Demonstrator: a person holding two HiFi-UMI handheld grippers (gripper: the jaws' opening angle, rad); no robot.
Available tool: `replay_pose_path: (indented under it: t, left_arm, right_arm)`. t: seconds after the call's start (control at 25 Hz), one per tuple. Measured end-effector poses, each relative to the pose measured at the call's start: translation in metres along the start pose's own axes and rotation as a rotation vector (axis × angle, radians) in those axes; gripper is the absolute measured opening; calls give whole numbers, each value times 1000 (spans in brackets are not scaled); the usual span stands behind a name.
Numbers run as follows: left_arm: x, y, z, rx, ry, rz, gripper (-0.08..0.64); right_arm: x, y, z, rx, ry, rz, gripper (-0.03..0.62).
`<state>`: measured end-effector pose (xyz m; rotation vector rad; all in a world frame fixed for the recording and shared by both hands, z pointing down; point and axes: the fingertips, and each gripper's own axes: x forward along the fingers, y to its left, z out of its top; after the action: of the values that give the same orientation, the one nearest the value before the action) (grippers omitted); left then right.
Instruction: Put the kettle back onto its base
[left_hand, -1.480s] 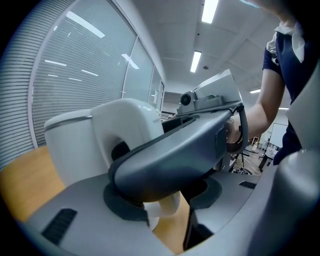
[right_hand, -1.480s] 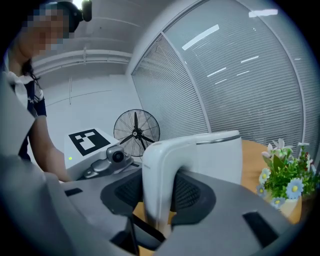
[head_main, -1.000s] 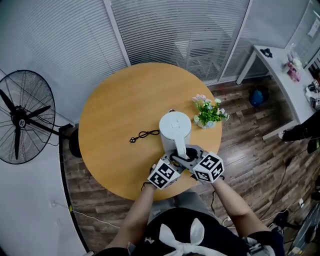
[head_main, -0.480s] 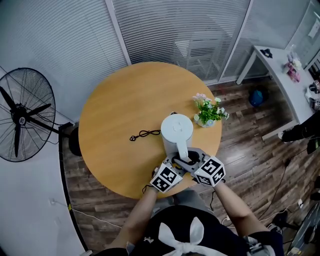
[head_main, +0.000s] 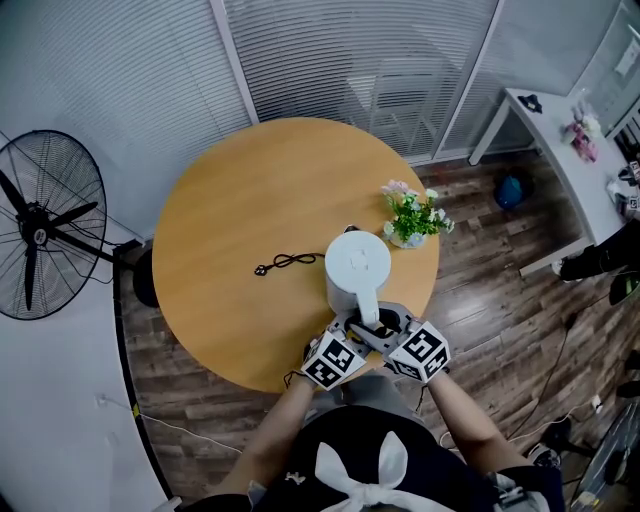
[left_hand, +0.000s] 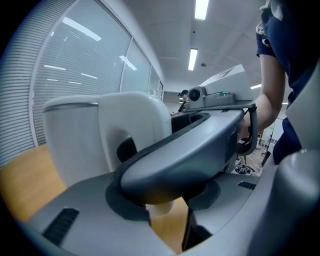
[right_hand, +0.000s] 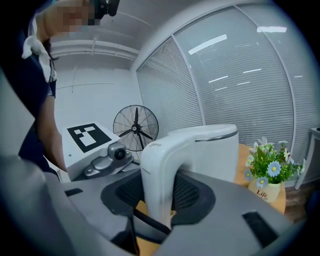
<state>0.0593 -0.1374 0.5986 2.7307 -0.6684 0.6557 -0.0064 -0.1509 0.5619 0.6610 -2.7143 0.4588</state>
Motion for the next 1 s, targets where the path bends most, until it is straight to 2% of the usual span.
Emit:
replay_pose_path:
  t: [0.72, 1.0]
  left_arm:
    - [-7, -11, -16, -8, -7, 10, 173]
    - [-13, -14, -33, -21, 27, 5, 169]
  right_arm:
    - [2, 18, -13, -31, 30, -8, 164]
    - [9, 28, -26, -15, 61, 6, 161]
